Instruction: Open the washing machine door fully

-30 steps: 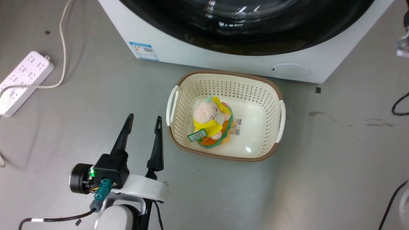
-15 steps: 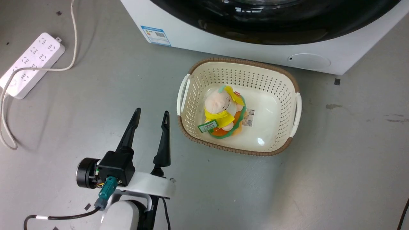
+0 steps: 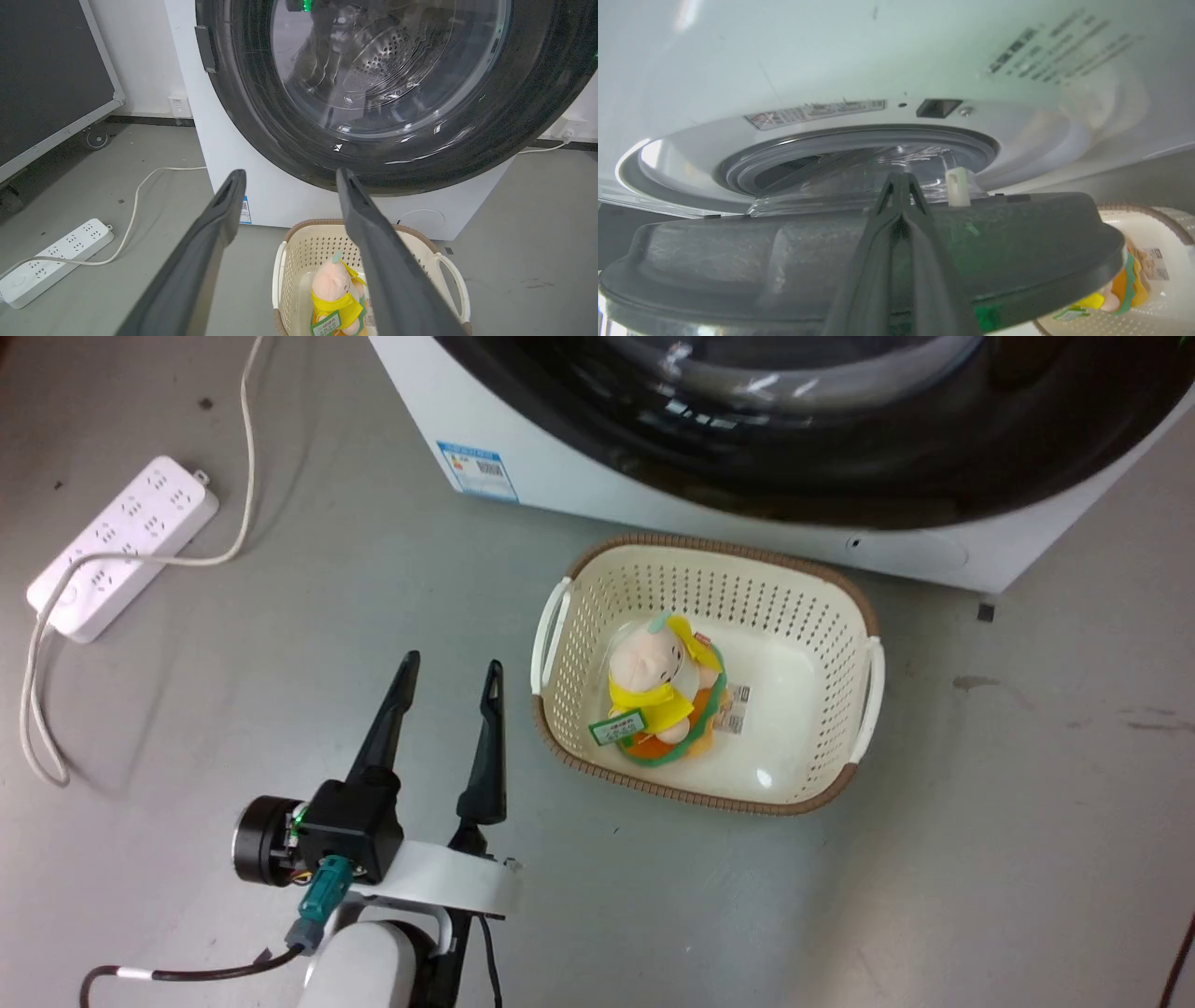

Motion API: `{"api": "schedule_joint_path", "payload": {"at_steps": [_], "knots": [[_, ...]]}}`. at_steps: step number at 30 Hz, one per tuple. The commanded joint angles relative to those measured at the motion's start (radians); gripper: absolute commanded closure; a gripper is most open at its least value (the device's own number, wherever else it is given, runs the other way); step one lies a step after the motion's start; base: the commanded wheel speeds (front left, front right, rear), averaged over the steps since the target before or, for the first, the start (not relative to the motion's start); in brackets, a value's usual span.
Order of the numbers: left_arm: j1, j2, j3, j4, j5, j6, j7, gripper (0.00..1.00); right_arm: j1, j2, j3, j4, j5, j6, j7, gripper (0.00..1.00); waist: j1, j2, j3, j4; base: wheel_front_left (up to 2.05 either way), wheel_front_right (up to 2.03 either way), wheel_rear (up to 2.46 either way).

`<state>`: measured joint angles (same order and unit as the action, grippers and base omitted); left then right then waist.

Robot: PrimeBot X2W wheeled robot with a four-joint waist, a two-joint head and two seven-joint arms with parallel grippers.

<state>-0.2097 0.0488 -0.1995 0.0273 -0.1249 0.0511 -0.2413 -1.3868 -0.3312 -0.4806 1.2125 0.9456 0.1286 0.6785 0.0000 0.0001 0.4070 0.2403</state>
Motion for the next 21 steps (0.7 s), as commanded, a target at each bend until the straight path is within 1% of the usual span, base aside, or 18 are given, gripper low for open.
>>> {"api": "schedule_joint_path", "payload": {"at_steps": [1,4,5,6,7,9,10,11,13,14,16,21], "knots": [[0.002,0.001,-0.010,0.006,0.000,0.002,-0.013,0.00,0.009,0.025,-0.014,0.040,0.036,0.002,0.041,1.00,0.0000,-0.0001,-0.030,-0.005,0.00,0.00,0.00],[0.015,0.001,-0.019,0.017,-0.002,0.001,-0.019,0.00,0.038,0.040,-0.022,0.066,0.063,0.002,0.085,1.00,0.0000,-0.0001,-0.067,-0.009,0.00,0.00,0.00],[0.015,0.001,-0.019,0.017,-0.002,0.001,-0.019,0.00,0.038,0.040,-0.022,0.066,0.063,0.002,0.085,1.00,0.0000,-0.0001,-0.067,-0.009,0.00,0.00,0.00],[0.029,0.001,-0.021,0.024,-0.002,0.000,-0.020,0.00,0.076,0.057,-0.021,0.061,0.073,0.002,0.105,1.00,0.0000,-0.0001,-0.097,-0.015,0.00,0.00,0.00],[0.029,0.001,-0.021,0.024,-0.002,0.000,-0.020,0.00,0.076,0.057,-0.021,0.061,0.073,0.002,0.105,1.00,0.0000,-0.0001,-0.097,-0.015,0.00,0.00,0.00],[0.053,0.001,-0.024,0.032,0.003,-0.005,-0.020,0.00,0.144,0.089,-0.010,0.040,0.076,0.002,0.135,1.00,0.0000,-0.0001,-0.138,-0.023,0.00,0.00,0.00],[0.053,0.001,-0.024,0.032,0.003,-0.005,-0.020,0.00,0.144,0.089,-0.010,0.040,0.076,0.002,0.135,1.00,0.0000,-0.0001,-0.138,-0.023,0.00,0.00,0.00],[0.067,0.001,-0.025,0.039,0.007,-0.008,-0.020,0.00,0.194,0.110,0.000,0.016,0.077,0.002,0.161,1.00,0.0000,-0.0001,-0.167,-0.025,0.00,0.00,0.00],[0.074,0.001,-0.024,0.042,0.010,-0.009,-0.020,0.00,0.218,0.122,0.002,0.002,0.081,0.002,0.174,1.00,0.0000,-0.0001,-0.180,-0.027,0.00,0.00,0.00],[0.087,0.001,-0.018,0.046,0.015,-0.012,-0.020,0.00,0.265,0.146,0.004,-0.028,0.093,0.002,0.200,1.00,0.0000,-0.0001,-0.206,-0.031,0.00,0.00,0.00],[0.095,0.001,-0.015,0.048,0.018,-0.014,-0.020,0.00,0.290,0.158,0.009,-0.047,0.095,0.002,0.211,1.00,0.0000,-0.0001,-0.219,-0.033,0.00,0.00,0.00],[0.130,0.001,-0.007,0.059,0.032,-0.029,-0.020,0.00,0.430,0.229,0.054,-0.158,0.094,0.002,0.268,1.00,0.0000,-0.0001,-0.272,-0.041,0.00,0.00,0.00]]}}
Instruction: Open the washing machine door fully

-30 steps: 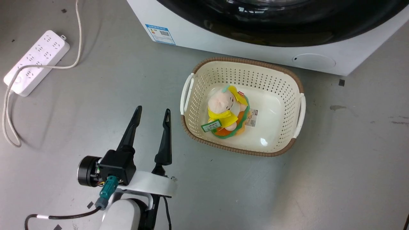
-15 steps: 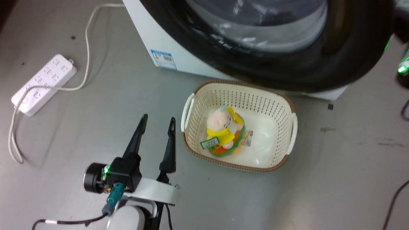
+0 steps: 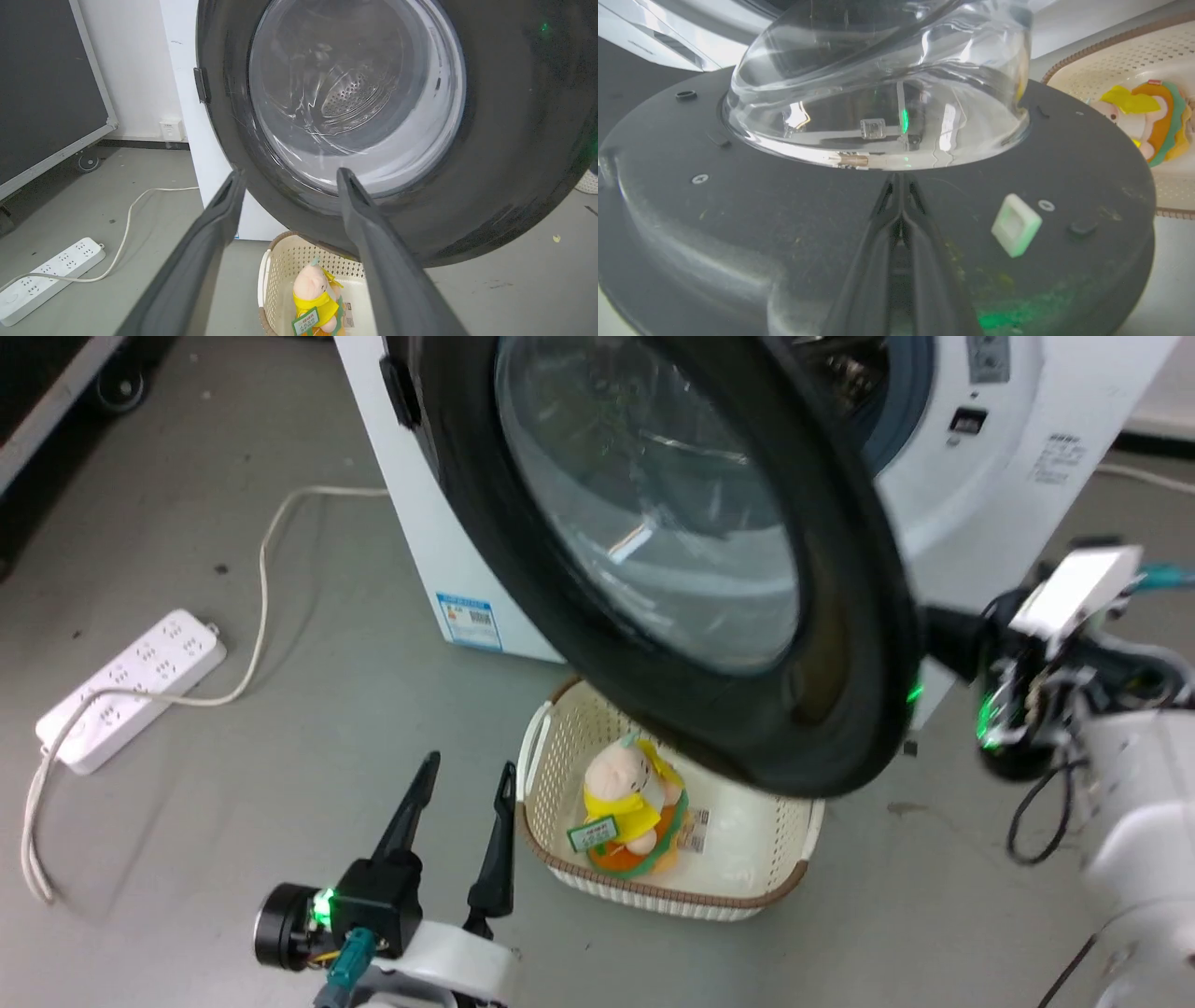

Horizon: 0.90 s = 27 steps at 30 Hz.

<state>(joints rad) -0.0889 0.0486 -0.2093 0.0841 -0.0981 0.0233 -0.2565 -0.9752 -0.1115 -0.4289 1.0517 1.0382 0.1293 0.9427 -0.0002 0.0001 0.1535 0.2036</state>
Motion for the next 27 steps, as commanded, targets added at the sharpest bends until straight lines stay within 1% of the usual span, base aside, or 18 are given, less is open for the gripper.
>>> {"api": "schedule_joint_path", "payload": {"at_steps": [1,4,7,9,11,17,20,23,27], "knots": [[0.015,0.002,0.003,0.006,0.007,-0.004,-0.005,0.00,0.045,0.022,0.009,-0.019,0.006,0.001,0.018,1.00,0.0002,-0.0001,-0.027,-0.004,0.00,0.00,0.00],[0.030,0.002,0.003,0.012,0.010,-0.011,-0.005,0.00,0.118,0.048,0.033,-0.084,0.024,0.001,0.056,1.00,0.0002,-0.0001,-0.050,-0.004,0.00,0.00,0.00],[0.047,0.002,-0.001,0.014,0.013,-0.017,-0.005,0.00,0.183,0.059,0.070,-0.157,0.054,0.001,0.095,1.00,0.0002,-0.0001,-0.068,-0.002,0.00,0.00,0.00],[0.058,0.002,-0.007,0.018,0.015,-0.022,-0.005,0.00,0.218,0.060,0.126,-0.185,0.121,0.001,0.127,1.00,0.0002,-0.0001,-0.079,0.003,0.00,0.00,0.00],[0.066,0.002,-0.010,0.024,0.016,-0.027,-0.005,0.00,0.255,0.061,0.198,-0.212,0.191,0.001,0.132,1.00,0.0002,-0.0001,-0.088,0.007,0.00,0.00,0.00],[0.080,0.002,-0.014,0.031,0.015,-0.034,-0.005,0.00,0.362,0.061,0.430,-0.294,0.379,0.001,0.086,1.00,0.0002,-0.0001,-0.102,0.021,0.00,0.00,0.00],[0.083,0.002,-0.016,0.032,0.015,-0.035,-0.005,0.00,0.401,0.061,0.531,-0.335,0.445,0.001,0.041,1.00,0.0002,-0.0001,-0.105,0.028,0.00,0.00,0.00],[0.085,0.002,-0.018,0.032,0.015,-0.036,-0.005,0.00,0.424,0.061,0.612,-0.362,0.501,0.001,0.002,1.00,0.0002,-0.0001,-0.105,0.034,0.00,0.00,0.00],[0.085,0.002,-0.022,0.031,0.012,-0.033,-0.005,0.00,0.437,0.061,0.697,-0.379,0.558,0.001,-0.043,1.00,0.0002,-0.0001,-0.104,0.037,0.00,0.00,0.00]]}}
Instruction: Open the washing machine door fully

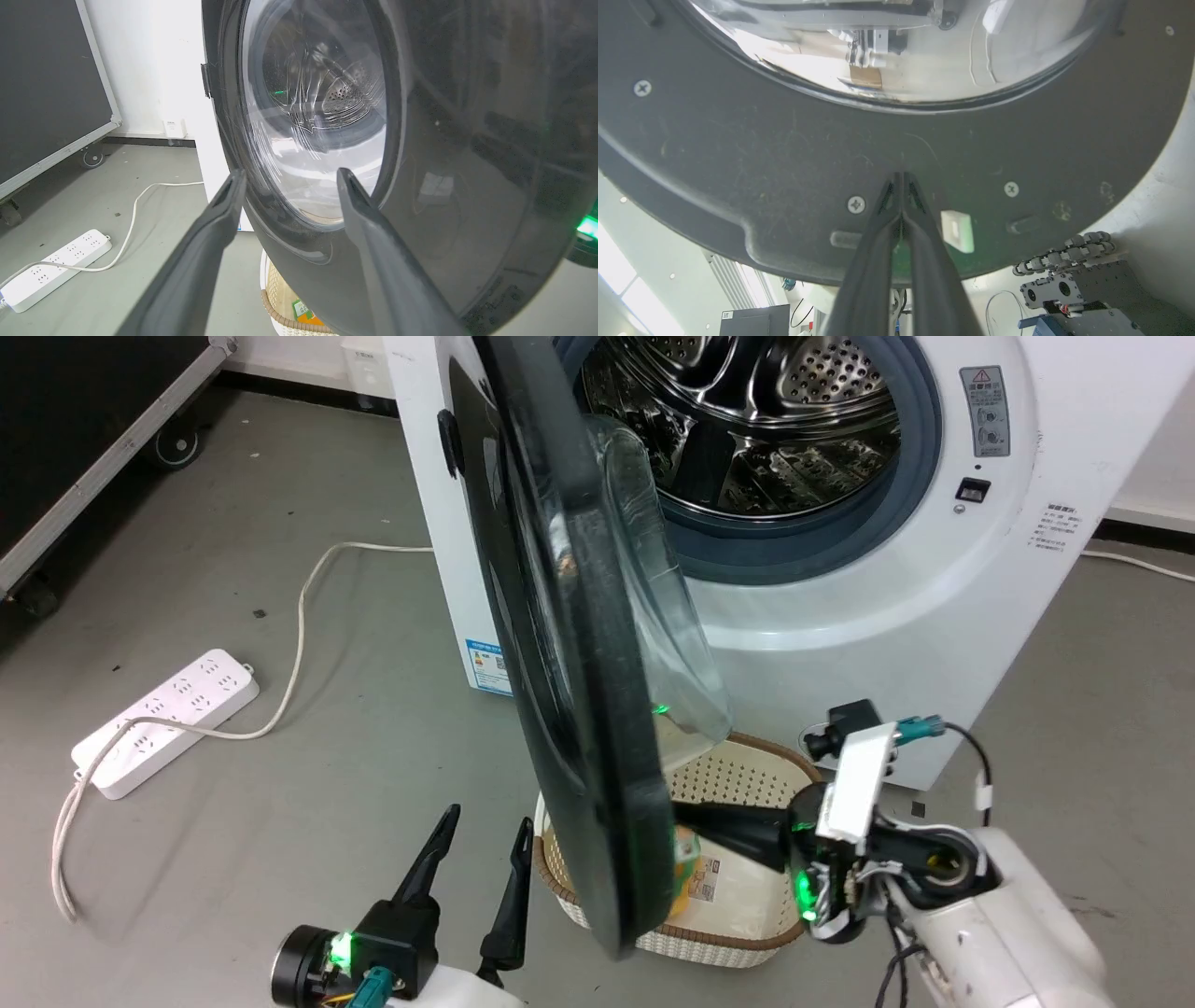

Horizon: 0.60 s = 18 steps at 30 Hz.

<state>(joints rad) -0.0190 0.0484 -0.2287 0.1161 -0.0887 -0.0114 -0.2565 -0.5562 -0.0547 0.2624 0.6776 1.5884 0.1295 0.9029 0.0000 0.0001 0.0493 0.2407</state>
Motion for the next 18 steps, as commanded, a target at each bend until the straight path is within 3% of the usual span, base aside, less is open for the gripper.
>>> {"api": "schedule_joint_path", "payload": {"at_steps": [1,5,6,13,18], "knots": [[0.016,0.002,-0.003,-0.002,0.002,0.003,-0.005,0.00,0.020,0.004,0.026,-0.006,0.019,0.001,-0.010,1.00,0.0000,-0.0001,0.000,0.000,0.00,0.00,0.00],[0.021,0.002,-0.002,-0.001,0.001,0.006,-0.005,0.00,0.015,0.004,0.085,0.001,0.036,0.001,-0.040,1.00,0.0000,-0.0001,-0.004,-0.006,0.00,0.00,0.00],[0.030,0.002,0.003,0.000,-0.002,0.012,-0.005,0.00,-0.010,-0.014,0.069,0.008,0.013,0.001,-0.131,0.00,0.0000,-0.0001,-0.022,-0.023,0.00,0.00,0.00],[0.043,0.002,0.032,0.007,-0.005,0.014,-0.005,0.00,0.050,-0.130,0.004,-0.145,-0.118,0.001,-0.388,0.00,0.0000,-0.0001,-0.065,-0.065,0.00,0.00,0.00],[0.059,0.002,0.067,0.012,-0.020,0.004,-0.005,0.00,0.154,-0.234,0.022,-0.319,-0.345,0.001,-0.644,0.00,0.0000,-0.0001,-0.084,-0.109,0.00,0.00,0.00]]}}
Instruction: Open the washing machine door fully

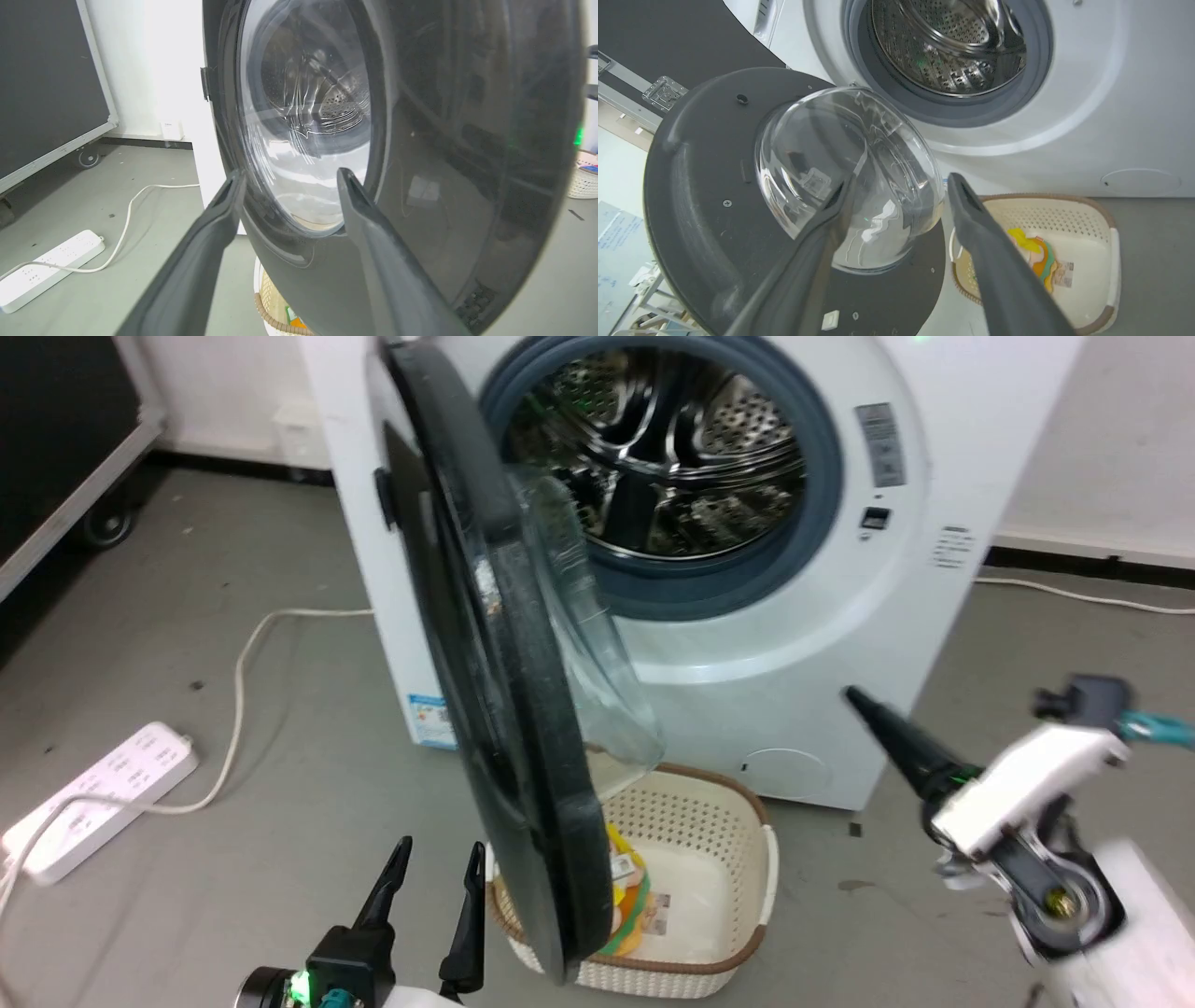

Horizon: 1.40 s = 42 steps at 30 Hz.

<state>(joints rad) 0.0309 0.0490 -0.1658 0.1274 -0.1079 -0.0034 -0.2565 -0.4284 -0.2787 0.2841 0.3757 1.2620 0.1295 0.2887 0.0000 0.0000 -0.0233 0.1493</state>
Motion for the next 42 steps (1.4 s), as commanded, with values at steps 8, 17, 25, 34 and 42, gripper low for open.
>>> {"api": "schedule_joint_path", "payload": {"at_steps": [8,17,25,34,42], "knots": [[0.038,0.001,0.065,-0.003,0.001,-0.041,-0.005,0.00,0.182,-0.120,0.036,-0.166,-0.514,0.001,-0.471,0.00,0.0000,0.0000,-0.024,-0.082,0.00,0.00,0.00],[0.075,0.001,0.109,-0.039,-0.020,-0.079,-0.005,0.00,0.392,0.080,-0.210,-0.303,-0.955,0.001,-0.550,0.00,0.0000,0.0000,-0.022,-0.115,0.00,0.00,0.00],[0.064,0.001,0.105,-0.039,-0.038,-0.085,-0.005,0.00,0.558,0.216,-0.313,-0.414,-1.154,0.001,-0.550,0.00,0.0000,0.0000,-0.014,-0.110,0.00,0.00,0.00],[0.057,0.001,0.110,-0.041,-0.040,-0.076,-0.005,0.00,0.581,0.228,-0.327,-0.426,-1.163,0.001,-0.550,0.00,0.0000,0.0000,-0.013,-0.107,0.00,0.00,0.00],[0.055,0.001,0.110,-0.031,-0.042,-0.074,-0.005,1.00,0.577,0.228,-0.315,-0.423,-1.150,0.001,-0.550,0.00,0.0000,0.0000,-0.012,-0.103,0.00,0.00,0.00]]}}
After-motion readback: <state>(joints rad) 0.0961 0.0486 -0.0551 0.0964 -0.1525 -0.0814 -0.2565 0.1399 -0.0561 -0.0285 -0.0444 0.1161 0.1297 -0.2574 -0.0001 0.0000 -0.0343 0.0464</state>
